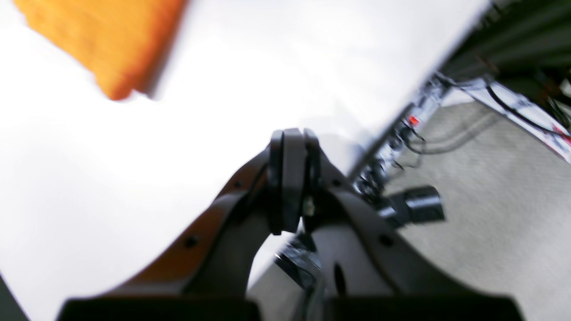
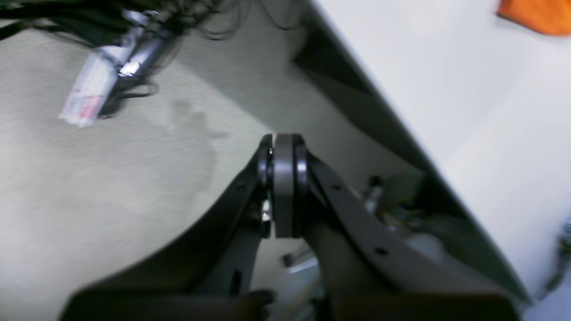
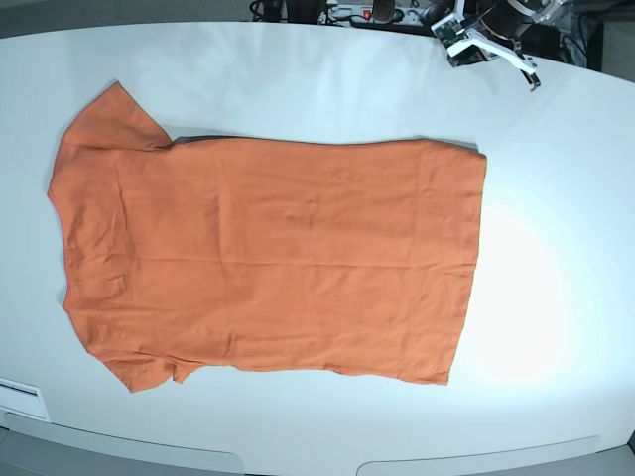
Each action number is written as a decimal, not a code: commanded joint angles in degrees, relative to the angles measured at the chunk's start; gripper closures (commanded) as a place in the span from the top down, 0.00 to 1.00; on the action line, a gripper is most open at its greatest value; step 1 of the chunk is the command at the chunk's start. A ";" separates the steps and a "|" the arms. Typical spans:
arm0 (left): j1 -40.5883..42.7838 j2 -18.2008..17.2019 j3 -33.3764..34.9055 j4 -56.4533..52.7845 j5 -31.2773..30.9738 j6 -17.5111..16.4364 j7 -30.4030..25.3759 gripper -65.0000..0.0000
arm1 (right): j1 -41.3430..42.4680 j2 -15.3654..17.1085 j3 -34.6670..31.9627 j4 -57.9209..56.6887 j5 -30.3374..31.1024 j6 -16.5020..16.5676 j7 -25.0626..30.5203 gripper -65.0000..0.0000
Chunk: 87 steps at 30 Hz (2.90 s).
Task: Fold the T-shirt properly
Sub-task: 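Move the left gripper to the shirt's hem corner and grasp it, then move the right gripper to the shoulder edge and grasp it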
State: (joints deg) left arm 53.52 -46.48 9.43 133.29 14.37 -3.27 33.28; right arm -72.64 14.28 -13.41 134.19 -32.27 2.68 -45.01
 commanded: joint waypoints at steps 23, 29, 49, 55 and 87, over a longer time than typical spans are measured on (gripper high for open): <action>-28.46 -12.15 -8.31 -20.11 -2.12 -29.88 -31.45 0.58 | 19.32 6.84 0.00 0.81 0.85 1.20 9.99 0.00; -38.42 -14.80 0.94 -23.69 -2.01 -32.37 -33.33 0.70 | 19.30 6.82 0.00 0.81 1.01 1.18 10.14 0.00; -56.76 -14.47 30.32 -28.96 9.20 -30.25 -32.83 0.47 | 19.06 6.84 0.00 0.81 0.98 1.16 10.14 0.00; -56.74 -14.47 30.32 -29.09 9.20 -30.23 -32.83 0.48 | 19.17 6.82 0.02 0.81 0.98 1.16 10.14 0.00; -57.05 -11.91 30.32 -33.48 8.76 -30.82 -33.07 0.00 | 19.02 6.84 11.23 0.81 8.04 1.84 11.67 0.49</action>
State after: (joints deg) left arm -3.66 -57.47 39.68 100.27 21.89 -31.92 -2.57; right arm -53.17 20.80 -2.35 134.19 -23.62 5.39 -34.39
